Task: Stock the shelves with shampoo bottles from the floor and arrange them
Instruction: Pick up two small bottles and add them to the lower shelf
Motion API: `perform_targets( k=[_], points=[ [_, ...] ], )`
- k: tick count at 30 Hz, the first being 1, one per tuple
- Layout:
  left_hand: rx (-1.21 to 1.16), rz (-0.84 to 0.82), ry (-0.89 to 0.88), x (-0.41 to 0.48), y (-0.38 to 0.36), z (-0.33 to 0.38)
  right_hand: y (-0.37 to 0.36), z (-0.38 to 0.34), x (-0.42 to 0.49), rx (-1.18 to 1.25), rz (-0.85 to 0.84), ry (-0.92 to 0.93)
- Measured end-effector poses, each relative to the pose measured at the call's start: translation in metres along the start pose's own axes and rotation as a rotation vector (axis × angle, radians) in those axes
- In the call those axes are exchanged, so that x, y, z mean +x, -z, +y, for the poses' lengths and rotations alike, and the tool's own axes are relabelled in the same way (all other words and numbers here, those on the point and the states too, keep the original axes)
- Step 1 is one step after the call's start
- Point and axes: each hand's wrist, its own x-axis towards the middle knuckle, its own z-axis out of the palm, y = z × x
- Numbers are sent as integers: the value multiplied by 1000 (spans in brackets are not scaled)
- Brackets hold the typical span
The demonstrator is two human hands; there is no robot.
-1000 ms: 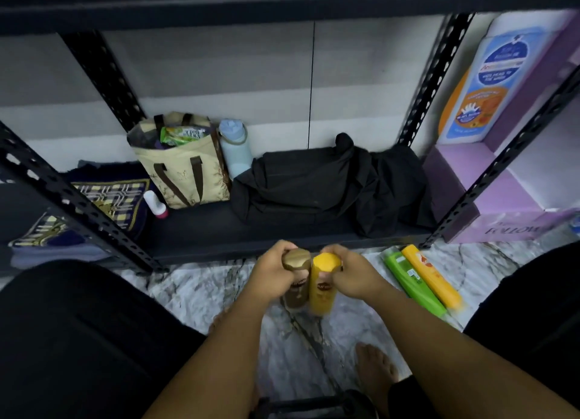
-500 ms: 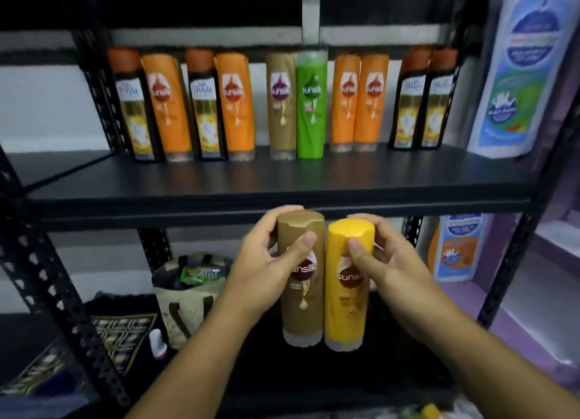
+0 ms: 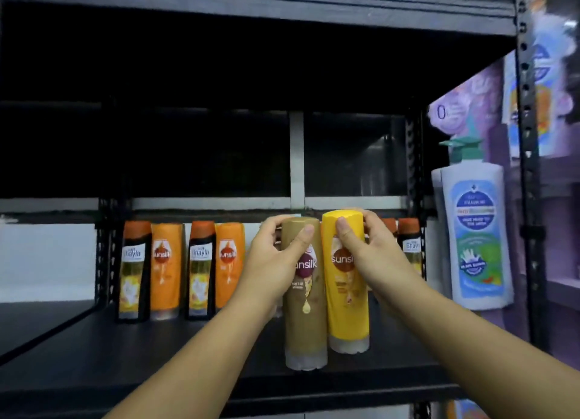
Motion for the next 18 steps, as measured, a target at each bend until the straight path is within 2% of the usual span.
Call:
perform_targets(
  k=[6, 10, 13, 16, 18],
  points=[
    [95, 40, 58, 25, -6, -36, -7, 38, 17, 78, 48, -119],
    [95, 23, 78, 26, -5, -49, -4, 52, 15, 3, 23, -101],
    [219, -123, 87, 12, 10, -60, 2, 63, 3, -53, -78, -130],
    [454, -254, 79, -8, 37, -72, 17, 81, -18, -141, -240, -162],
    [559, -335, 141, -17, 50, -79, 29, 95, -28, -239, -370, -200]
  ],
)
